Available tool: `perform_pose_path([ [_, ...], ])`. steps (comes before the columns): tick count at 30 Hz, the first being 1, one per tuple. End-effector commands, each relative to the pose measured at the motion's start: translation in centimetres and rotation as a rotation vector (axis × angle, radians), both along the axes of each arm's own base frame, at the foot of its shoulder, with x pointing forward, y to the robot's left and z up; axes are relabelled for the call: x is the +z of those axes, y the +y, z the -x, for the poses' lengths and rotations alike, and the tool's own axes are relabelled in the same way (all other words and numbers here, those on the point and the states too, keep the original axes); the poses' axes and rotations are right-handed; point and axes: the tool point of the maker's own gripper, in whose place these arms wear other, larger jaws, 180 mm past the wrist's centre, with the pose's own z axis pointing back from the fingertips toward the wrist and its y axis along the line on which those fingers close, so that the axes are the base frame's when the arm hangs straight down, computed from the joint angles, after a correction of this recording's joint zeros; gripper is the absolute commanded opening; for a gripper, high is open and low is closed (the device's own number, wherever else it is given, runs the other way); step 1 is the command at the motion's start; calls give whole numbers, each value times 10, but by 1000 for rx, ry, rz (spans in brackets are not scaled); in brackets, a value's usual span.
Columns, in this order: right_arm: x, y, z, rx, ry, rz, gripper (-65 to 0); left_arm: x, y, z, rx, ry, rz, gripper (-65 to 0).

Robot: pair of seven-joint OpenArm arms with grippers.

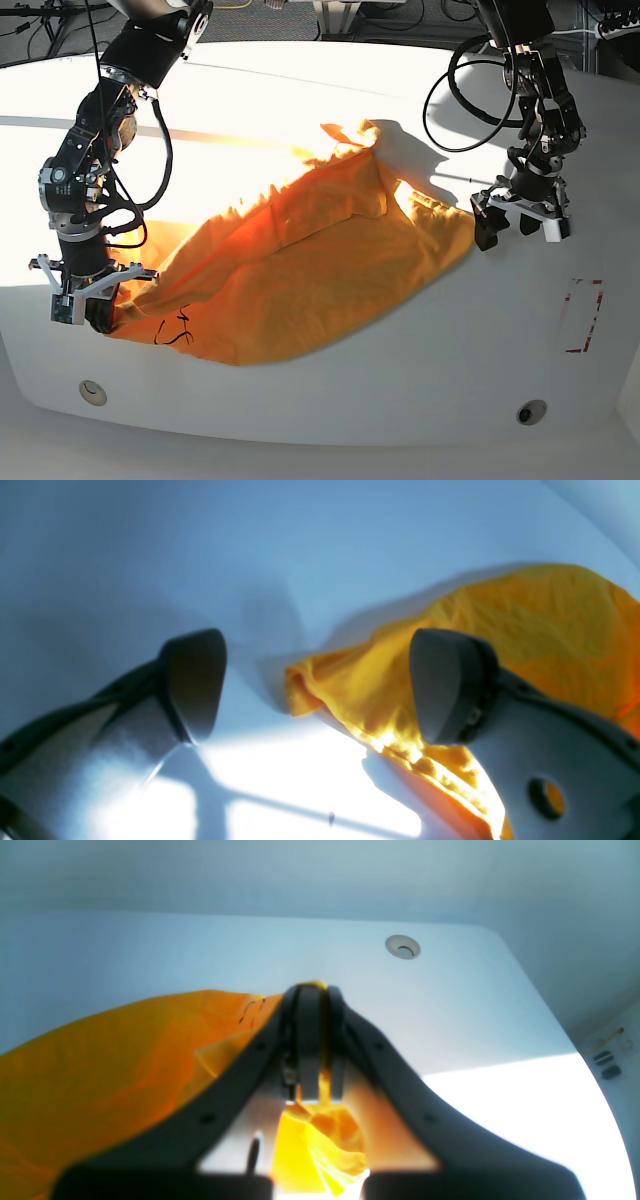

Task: Fold the T-shirt properly
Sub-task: 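Stretch the shirt taut between both grippers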

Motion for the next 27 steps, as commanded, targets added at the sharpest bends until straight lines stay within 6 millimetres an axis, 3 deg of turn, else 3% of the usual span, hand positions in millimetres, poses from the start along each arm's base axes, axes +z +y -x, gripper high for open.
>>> perform_pose_path([
  [1, 24, -1, -4, 8, -79, 17, -645, 1, -7, -12, -28, -3, 17, -118],
  [7, 25, -1, -5, 8, -82, 18, -645, -21, -18, -11, -51, 55, 45, -118],
  [14, 28, -1, -6, 8, -91, 18, -645, -24, -44, -16, -123, 67, 48, -119],
  [19, 31, -1, -8, 8, -99, 17, -645, -27, -51, -17, -143, 75, 51, -133],
  [22, 32, -1, -8, 8, -101, 17, -645, -36, -52, -15, -143, 99, 61, -194],
  [27, 33, -1, -8, 8, -102, 17, -645, -47, -54, -25, -142, 137, 87, -386],
])
